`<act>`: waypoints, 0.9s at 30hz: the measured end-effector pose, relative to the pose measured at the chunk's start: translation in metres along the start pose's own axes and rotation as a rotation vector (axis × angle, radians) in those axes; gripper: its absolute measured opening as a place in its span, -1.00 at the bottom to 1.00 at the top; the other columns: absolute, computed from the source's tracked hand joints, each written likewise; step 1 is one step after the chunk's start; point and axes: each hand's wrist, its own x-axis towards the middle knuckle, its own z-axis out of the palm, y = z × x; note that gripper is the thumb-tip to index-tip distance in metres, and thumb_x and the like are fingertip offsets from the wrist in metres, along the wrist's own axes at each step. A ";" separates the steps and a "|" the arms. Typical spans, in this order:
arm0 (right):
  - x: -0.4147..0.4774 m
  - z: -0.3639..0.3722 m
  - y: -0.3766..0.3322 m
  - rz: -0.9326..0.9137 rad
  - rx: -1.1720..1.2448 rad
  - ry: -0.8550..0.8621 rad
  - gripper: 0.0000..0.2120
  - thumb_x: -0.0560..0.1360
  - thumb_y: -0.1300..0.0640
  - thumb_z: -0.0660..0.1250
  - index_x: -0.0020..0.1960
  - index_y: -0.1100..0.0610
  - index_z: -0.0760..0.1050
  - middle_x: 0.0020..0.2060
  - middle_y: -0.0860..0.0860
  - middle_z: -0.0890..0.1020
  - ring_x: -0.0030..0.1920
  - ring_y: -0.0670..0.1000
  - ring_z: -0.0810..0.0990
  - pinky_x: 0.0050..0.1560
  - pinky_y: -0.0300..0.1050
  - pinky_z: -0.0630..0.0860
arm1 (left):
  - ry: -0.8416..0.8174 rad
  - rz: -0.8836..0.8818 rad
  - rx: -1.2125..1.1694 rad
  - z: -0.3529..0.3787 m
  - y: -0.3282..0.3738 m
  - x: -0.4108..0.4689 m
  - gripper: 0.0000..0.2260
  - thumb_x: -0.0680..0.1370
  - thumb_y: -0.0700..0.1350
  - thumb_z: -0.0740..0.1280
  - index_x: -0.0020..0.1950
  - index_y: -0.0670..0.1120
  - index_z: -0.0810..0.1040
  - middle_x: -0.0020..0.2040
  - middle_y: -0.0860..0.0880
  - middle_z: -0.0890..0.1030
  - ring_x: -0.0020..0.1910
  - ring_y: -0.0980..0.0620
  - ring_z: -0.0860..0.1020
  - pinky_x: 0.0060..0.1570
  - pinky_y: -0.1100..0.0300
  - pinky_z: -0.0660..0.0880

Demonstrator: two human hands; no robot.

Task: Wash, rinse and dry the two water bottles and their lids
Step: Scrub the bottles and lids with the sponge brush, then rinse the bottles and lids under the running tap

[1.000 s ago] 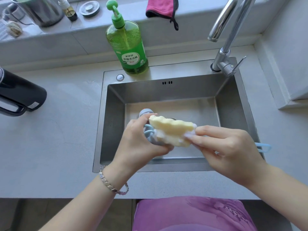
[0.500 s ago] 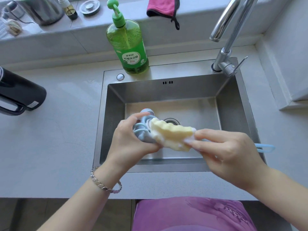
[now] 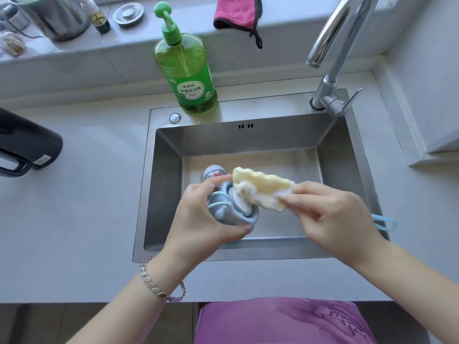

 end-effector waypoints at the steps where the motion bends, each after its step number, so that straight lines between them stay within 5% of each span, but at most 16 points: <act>1: -0.001 0.001 0.000 0.014 0.014 -0.007 -0.79 0.44 0.10 0.26 -0.08 0.00 0.67 -0.19 -0.15 0.66 -0.29 -0.06 0.58 -0.44 -0.21 0.44 | 0.007 -0.007 -0.002 0.001 0.000 0.002 -0.36 0.02 0.10 0.55 0.09 0.25 0.53 0.00 0.03 0.56 0.03 0.07 0.57 0.04 0.12 0.57; 5: -0.009 0.000 0.002 0.096 0.078 -0.122 -0.79 0.43 0.06 0.25 -0.07 -0.04 0.66 -0.18 -0.19 0.65 -0.22 -0.11 0.59 -0.36 -0.19 0.50 | -0.006 -0.077 0.040 0.009 -0.008 0.021 -0.33 -0.01 0.14 0.49 0.11 0.23 0.52 0.01 -0.02 0.57 -0.01 0.10 0.55 0.06 0.17 0.54; 10: 0.011 -0.016 0.077 0.649 0.011 -0.349 -0.86 0.52 0.03 0.25 -0.12 -0.09 0.58 -0.25 -0.17 0.62 -0.16 -0.03 0.54 -0.17 -0.10 0.46 | -0.029 -0.087 0.110 0.020 -0.005 0.053 -0.37 0.09 0.01 0.57 0.10 0.23 0.45 0.02 0.04 0.49 0.05 0.21 0.47 -0.09 0.55 0.35; 14: 0.049 -0.036 0.144 0.751 -0.093 -0.219 -0.83 0.56 0.02 0.17 0.07 0.03 0.46 -0.38 -0.03 0.58 -0.30 0.12 0.51 -0.16 -0.02 0.50 | -0.047 -0.064 0.231 0.022 0.002 0.075 -0.33 0.17 -0.06 0.58 0.23 0.14 0.45 -0.03 0.04 0.45 0.11 0.07 0.45 0.05 0.26 0.43; 20: 0.112 -0.050 0.200 0.689 -0.082 -0.083 -0.54 0.52 0.03 0.26 0.39 -0.08 0.27 -0.43 -0.05 0.55 -0.45 -0.04 0.38 -0.17 0.01 0.53 | -0.040 -0.044 0.260 0.033 0.021 0.100 -0.31 0.15 -0.02 0.56 0.25 0.15 0.43 -0.01 0.04 0.43 0.11 0.07 0.44 0.06 0.23 0.42; 27: 0.127 -0.030 0.238 0.791 -0.037 0.044 -0.82 0.52 0.02 0.26 0.00 0.04 0.60 -0.07 0.06 0.66 -0.09 0.16 0.58 -0.11 -0.02 0.48 | -0.037 -0.041 0.243 0.043 0.036 0.111 -0.34 0.20 -0.08 0.56 0.22 0.21 0.40 -0.03 0.09 0.39 0.02 0.24 0.40 -0.16 0.52 0.29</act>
